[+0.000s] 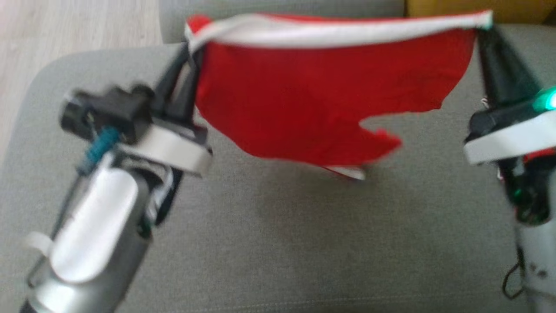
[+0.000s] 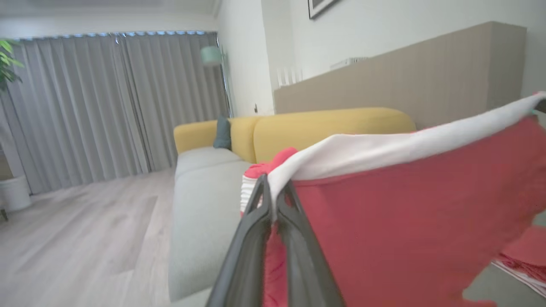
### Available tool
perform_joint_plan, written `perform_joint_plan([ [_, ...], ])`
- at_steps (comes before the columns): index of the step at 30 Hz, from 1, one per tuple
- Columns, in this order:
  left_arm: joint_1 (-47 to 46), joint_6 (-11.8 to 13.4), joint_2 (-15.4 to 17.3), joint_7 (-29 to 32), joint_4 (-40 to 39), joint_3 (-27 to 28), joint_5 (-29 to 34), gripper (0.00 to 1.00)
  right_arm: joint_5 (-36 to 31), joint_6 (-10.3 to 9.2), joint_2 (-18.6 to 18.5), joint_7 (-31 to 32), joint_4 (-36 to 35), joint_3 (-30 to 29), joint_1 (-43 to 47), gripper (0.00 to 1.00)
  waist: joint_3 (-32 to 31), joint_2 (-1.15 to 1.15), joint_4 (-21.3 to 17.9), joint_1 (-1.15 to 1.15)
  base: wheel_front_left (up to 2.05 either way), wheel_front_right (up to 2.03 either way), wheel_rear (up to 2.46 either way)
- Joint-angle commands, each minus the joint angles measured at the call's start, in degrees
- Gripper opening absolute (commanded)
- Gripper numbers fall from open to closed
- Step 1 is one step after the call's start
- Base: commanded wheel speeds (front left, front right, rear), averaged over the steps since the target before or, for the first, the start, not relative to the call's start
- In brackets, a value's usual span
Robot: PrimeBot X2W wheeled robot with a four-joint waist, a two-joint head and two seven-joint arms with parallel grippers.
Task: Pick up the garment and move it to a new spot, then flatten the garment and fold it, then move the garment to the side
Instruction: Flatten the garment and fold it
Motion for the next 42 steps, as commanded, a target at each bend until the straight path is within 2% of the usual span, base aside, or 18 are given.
perform_joint_plan([
  [1,-5.07,0.11,1.96,1.08,-2.50,3.54,0.21,0.00,-0.03,-0.05,-0.78,0.59,-2.72,0.05,-3.44,0.00,-0.91,0.00,-0.38,0.00,0.00,0.00,0.00],
  [10,-12.25,-1.60,2.55,5.77,-0.68,5.15,-2.17,0.00,1.53,-0.05,-1.51,2.37,-1.87,-0.80,-8.88,0.00,-1.57,0.00,-1.12,0.00,0.00,0.00,0.00],
  [17,-18.37,-4.79,0.36,5.97,7.80,4.61,-4.91,0.00,3.43,-0.05,-1.47,2.72,4.45,0.89,-14.98,0.00,2.20,0.00,-1.14,0.00,0.00,0.00,0.00],
  [21,-24.92,-6.60,-2.02,2.60,17.86,4.62,-5.31,0.00,4.48,-0.05,-1.32,1.46,12.65,3.64,-23.35,0.00,4.56,0.00,-1.27,0.00,0.00,0.00,0.00],
  [23,-30.51,-7.13,-4.24,-1.96,26.57,5.49,-5.53,0.00,4.74,-0.05,-0.62,-0.61,19.99,5.90,-30.86,0.00,5.67,0.00,-1.30,0.00,0.00,0.00,0.00],
  [26,-35.67,-7.40,-5.74,-6.21,35.11,6.60,-5.77,0.00,5.17,-0.05,0.90,-3.87,27.26,8.12,-38.04,0.00,6.67,0.00,-1.70,0.00,0.00,0.00,0.00],
  [27,-38.34,-7.66,-6.64,-8.00,40.08,7.44,-6.27,0.00,5.60,-0.05,2.19,-6.07,32.21,9.48,-41.75,0.00,7.28,0.00,-1.94,0.00,0.00,0.00,0.00],
  [30,-41.00,-8.12,-7.76,-9.65,45.94,8.40,-6.67,0.00,6.74,-0.05,3.91,-8.45,39.09,11.53,-45.54,0.00,9.37,0.00,-2.00,0.00,0.00,0.00,0.00],
  [35,-38.12,-9.51,-9.70,-10.45,53.95,10.29,-7.86,0.00,9.79,-0.05,6.98,-13.16,49.08,14.64,-44.23,0.00,12.21,0.00,-1.98,0.00,0.00,0.00,0.00],
  [42,-26.55,-11.10,-12.42,-10.49,55.75,13.11,-8.09,0.00,15.34,-0.05,8.85,-18.00,56.72,20.07,-33.36,0.00,15.64,0.00,-1.13,0.00,0.00,0.00,0.00],
])
